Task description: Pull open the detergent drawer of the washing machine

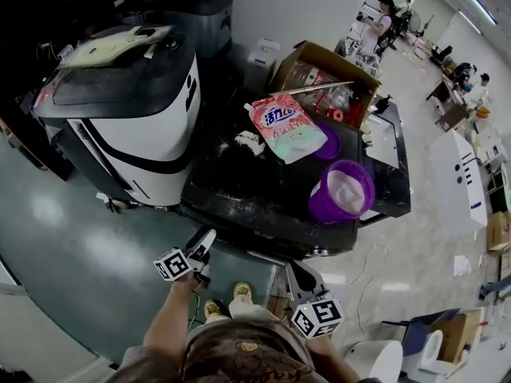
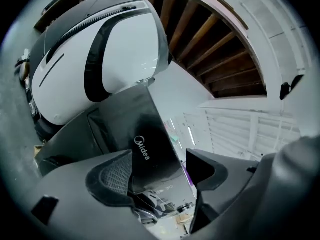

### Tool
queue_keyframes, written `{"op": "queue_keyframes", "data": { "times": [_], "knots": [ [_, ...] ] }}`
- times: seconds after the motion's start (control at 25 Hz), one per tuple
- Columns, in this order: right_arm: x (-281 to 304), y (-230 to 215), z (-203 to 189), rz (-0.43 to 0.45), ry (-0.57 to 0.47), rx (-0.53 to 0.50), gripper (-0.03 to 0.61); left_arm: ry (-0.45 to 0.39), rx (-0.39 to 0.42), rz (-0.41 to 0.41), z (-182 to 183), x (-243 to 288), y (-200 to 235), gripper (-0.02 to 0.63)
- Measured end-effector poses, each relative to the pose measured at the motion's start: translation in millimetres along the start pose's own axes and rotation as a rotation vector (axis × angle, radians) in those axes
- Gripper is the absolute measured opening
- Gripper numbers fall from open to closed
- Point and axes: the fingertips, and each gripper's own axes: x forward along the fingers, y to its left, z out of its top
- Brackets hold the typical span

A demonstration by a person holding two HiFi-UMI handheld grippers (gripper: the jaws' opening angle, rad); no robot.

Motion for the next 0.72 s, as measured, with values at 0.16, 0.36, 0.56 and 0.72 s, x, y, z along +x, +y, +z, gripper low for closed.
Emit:
{"op": "queue_keyframes", "data": {
  "times": [0.16, 0.36, 0.56, 0.72],
  "knots": [
    [-6.6, -9.6, -9.9, -0.021, 0.037, 0.0, 0.002, -0.017, -0.042, -0.073, -4.1, 12.2, 10.2, 0.336],
    [-6.3, -15.5, -20.5, -0.029, 0.073, 0.007, 0.002, -0.055, -0.083, -0.134, -2.2, 16.6, 23.2, 0.334],
    [-1.8, -16.0, -24.9, -0.02, 0.105, -0.009, 0.002, -0.091, -0.155, -0.172, -6.6, 12.2, 38.3, 0.334],
    [3.1, -13.4, -29.3, -0.015, 0.129, -0.013, 0.002, -0.094, -0.199, -0.213, -9.8, 14.0, 44.7, 0.336]
  ]
}}
